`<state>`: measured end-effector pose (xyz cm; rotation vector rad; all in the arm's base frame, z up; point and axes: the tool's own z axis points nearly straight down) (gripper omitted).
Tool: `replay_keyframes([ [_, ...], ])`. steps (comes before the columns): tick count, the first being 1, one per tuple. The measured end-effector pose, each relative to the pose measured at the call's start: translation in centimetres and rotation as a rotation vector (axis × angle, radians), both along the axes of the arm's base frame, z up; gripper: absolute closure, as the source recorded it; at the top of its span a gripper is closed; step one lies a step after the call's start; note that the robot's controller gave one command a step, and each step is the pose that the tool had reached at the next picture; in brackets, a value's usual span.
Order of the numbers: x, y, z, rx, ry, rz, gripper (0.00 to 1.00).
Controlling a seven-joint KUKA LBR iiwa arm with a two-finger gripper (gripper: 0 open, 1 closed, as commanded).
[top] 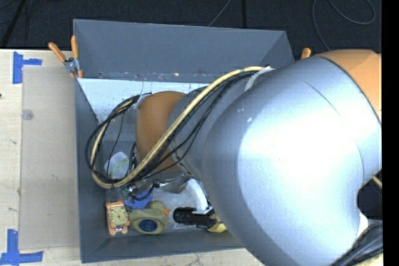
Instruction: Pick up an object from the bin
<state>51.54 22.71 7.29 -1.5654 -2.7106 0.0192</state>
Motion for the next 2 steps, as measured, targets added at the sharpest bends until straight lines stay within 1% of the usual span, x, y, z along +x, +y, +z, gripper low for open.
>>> replay_keyframes([
  [1, -0.1, -0.1, 2.1, -0.002, 0.005, 0.0, 1.0],
  [2, 0.0, 0.0, 4.5, -0.001, 0.001, 0.001, 1.0],
])
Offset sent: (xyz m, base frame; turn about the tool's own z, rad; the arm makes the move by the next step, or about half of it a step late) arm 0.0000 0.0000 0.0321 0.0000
